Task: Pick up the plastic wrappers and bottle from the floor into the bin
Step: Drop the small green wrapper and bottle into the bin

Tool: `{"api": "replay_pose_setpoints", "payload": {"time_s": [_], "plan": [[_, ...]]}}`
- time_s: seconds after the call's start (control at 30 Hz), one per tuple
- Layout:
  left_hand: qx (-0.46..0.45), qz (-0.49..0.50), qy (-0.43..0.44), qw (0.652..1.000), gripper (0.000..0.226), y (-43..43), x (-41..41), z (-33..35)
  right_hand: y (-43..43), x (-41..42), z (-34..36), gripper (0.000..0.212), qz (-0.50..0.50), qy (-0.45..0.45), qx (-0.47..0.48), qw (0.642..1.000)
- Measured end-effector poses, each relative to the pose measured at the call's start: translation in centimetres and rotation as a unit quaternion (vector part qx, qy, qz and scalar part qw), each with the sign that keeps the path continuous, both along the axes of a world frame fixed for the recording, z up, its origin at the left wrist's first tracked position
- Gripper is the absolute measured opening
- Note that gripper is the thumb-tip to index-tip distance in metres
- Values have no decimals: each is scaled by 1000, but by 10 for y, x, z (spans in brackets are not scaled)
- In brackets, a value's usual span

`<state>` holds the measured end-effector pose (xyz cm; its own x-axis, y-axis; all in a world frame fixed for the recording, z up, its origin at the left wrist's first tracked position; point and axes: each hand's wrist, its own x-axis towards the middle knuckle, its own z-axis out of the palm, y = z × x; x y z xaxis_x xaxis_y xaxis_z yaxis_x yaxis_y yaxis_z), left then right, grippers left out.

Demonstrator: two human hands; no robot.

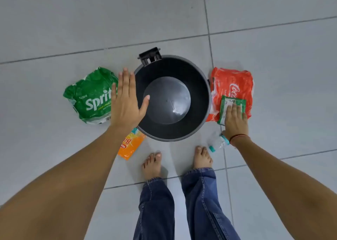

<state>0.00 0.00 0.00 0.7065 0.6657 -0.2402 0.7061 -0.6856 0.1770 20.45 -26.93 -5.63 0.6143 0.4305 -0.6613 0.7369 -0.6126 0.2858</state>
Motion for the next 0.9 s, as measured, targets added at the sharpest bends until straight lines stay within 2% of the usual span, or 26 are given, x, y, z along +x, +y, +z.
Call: {"api": "replay_pose_setpoints", "payload": {"time_s": [0.1,0.2,0.27,0.33,0.43,0.53,0.6,0.67,0.7,0.8,0.83,0.9], "plan": [[20,47,-26,998,74,-6,10,-9,-1,2,-12,87,13,-30,-30,999],[47,62,-30,996,71,-13,13,-17,0,-1,-17,47,53,-29,-22,998],[54,61,-23,996,71,-10,12,-19,0,-4,-11,31,28,-25,16,999],[50,60,-16,997,71,-10,12,-16,5,-9,7,34,-67,-40,100,992],[40,56,-12,998,71,-12,14,-13,24,-28,54,39,-159,-90,298,937],[26,63,-14,998,70,-11,14,-10,49,-59,104,39,-114,-167,496,844],[22,62,-18,998,69,-11,14,-9,71,-87,117,39,-68,-137,557,816],[21,63,-23,997,67,-11,15,-8,95,-105,111,40,-38,-49,541,839],[22,65,-24,997,67,-11,15,-8,108,-109,103,41,-37,-2,505,862],[29,67,-21,997,66,-12,14,-9,139,-104,71,46,-14,120,300,946],[32,68,-22,997,65,-12,14,-10,146,-101,59,48,4,156,229,961],[33,67,-22,997,66,-12,14,-10,153,-92,47,51,22,234,143,961]]}}
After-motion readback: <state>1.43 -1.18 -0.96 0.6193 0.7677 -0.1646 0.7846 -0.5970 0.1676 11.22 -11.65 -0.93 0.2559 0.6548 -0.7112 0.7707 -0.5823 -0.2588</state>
